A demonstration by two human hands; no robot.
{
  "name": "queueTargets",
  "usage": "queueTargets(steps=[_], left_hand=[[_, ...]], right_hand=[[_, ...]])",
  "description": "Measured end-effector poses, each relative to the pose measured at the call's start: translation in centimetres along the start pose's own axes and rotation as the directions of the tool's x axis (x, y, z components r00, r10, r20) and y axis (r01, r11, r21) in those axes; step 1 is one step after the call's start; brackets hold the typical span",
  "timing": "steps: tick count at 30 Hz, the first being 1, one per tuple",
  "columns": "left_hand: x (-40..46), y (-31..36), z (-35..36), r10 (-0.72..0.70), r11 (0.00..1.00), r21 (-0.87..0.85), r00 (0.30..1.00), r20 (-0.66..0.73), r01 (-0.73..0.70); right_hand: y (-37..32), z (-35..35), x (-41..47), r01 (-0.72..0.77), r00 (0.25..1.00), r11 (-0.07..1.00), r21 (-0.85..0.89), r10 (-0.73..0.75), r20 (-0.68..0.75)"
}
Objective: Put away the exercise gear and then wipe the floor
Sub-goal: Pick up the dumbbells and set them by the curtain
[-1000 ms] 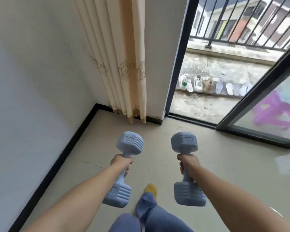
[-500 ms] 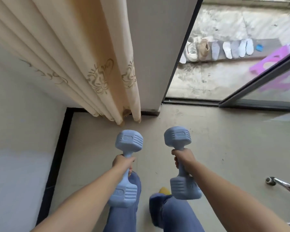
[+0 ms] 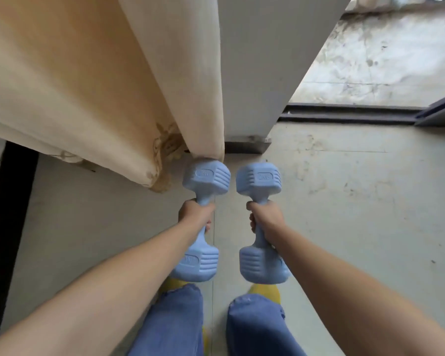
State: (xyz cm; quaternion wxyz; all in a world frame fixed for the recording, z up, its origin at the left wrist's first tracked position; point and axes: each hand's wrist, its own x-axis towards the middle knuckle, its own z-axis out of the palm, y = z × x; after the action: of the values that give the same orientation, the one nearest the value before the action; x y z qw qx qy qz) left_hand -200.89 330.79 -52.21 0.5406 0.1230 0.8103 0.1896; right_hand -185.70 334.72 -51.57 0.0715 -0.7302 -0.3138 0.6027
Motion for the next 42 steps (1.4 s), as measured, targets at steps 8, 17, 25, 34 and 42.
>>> queueTargets(steps=[8, 17, 25, 34, 42], left_hand=[[11.8, -1.1, 4.2, 0.075, 0.99, -0.117, 0.997, -0.001, -0.075], [16.0, -0.6, 7.2, 0.101, 0.988, -0.116, 0.995, 0.018, -0.099], [17.7, -0.2, 8.2, 0.055, 0.988, -0.141, 0.998, -0.031, -0.059], [10.1, 1.1, 4.3, 0.045, 0.911, 0.41, 0.999, 0.018, -0.049], [-12.4, 9.6, -2.3, 0.333, 0.713, 0.614, 0.934, 0.127, -0.338]], right_hand=[[1.3, 3.2, 13.1, 0.104, 0.994, 0.99, 0.098, -0.103, -0.021], [1.0, 4.1, 18.4, 0.119, 0.993, 0.985, 0.125, -0.116, -0.034], [0.9, 4.7, 19.8, 0.11, 0.994, 0.987, 0.12, -0.107, -0.029], [-1.2, 1.3, 11.7, 0.052, 0.999, 0.966, -0.254, -0.053, 0.003], [-8.2, -5.8, -11.1, 0.188, 0.96, 0.685, -0.704, -0.28, -0.016]])
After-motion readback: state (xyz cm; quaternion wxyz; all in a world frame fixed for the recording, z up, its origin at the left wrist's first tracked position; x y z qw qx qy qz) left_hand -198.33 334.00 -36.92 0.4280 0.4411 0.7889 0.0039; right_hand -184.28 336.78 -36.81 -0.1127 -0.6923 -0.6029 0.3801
